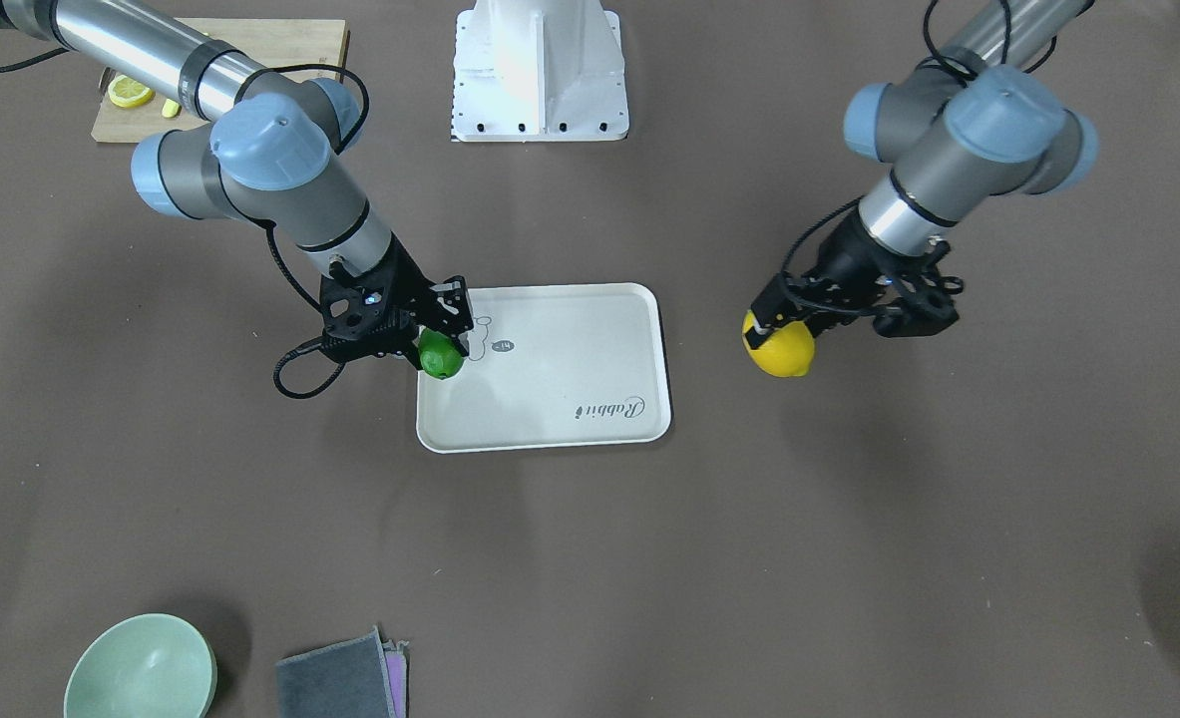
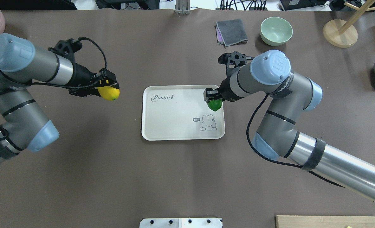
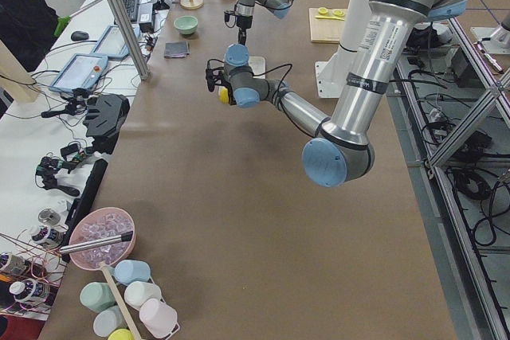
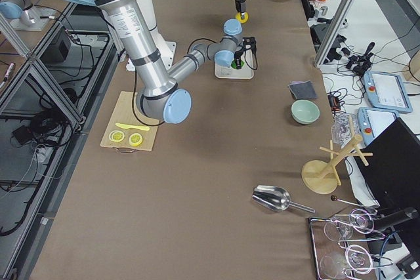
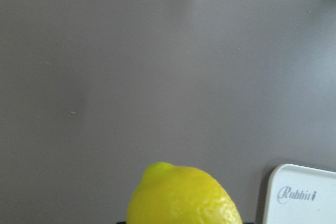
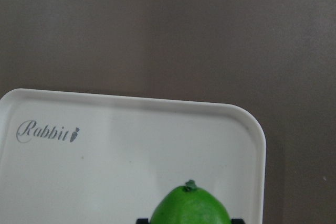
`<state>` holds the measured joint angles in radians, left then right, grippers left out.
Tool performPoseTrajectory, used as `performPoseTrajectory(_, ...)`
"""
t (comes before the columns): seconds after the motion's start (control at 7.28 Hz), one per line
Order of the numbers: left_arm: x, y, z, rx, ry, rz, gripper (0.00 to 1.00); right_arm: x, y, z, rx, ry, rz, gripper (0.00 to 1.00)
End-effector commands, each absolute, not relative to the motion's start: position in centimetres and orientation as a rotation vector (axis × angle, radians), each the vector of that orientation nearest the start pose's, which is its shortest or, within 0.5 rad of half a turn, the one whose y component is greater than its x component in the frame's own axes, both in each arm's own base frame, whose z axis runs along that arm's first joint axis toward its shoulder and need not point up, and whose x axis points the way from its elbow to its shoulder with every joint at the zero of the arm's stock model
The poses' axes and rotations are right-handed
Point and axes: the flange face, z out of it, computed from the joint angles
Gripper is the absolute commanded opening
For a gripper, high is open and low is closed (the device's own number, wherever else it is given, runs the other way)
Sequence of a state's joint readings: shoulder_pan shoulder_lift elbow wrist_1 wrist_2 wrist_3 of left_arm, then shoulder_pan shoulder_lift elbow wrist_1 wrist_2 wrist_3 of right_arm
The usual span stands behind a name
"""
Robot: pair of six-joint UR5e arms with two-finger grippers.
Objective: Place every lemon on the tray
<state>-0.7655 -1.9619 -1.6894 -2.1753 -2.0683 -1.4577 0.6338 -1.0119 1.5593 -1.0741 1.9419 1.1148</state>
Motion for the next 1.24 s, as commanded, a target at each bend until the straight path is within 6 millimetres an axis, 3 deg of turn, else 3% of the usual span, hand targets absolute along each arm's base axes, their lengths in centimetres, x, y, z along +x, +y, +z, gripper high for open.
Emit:
performPoseTrajectory(0.0, 45.9, -46.2, 27.4, 0.056, 1.174, -0.285, 0.00, -52.5, -47.7, 28.5, 0.241, -1.032, -0.039, 0.00)
performPoseTrajectory(0.14, 48.6, -45.2, 25.7, 0.060, 1.164, -0.287, 0.00, -53.3, -47.1, 28.8, 0.218, -1.032, -0.022, 0.00)
performPoseTrajectory(0.27, 49.7, -45.2, 24.9, 0.059, 1.167, -0.282, 0.00, -54.1, -46.4, 28.6, 0.228, -1.027, -0.024, 0.00)
performPoseTrajectory(0.55, 52.8, -44.0, 23.5, 0.087, 1.164, -0.274, 0.00, -54.4, -46.5, 27.3, 0.198, -1.050, 0.048, 1.00)
performPoseTrajectory(0.82, 56.1, -44.5, 23.7, 0.067, 1.135, -0.292, 0.00, -51.8, -48.5, 25.8, 0.216, -1.074, 0.089, 1.00)
performPoseTrajectory(1.1, 56.9, -44.5, 24.4, 0.090, 1.117, -0.301, 0.00, -49.6, -49.7, 24.8, 0.208, -1.099, 0.087, 1.00)
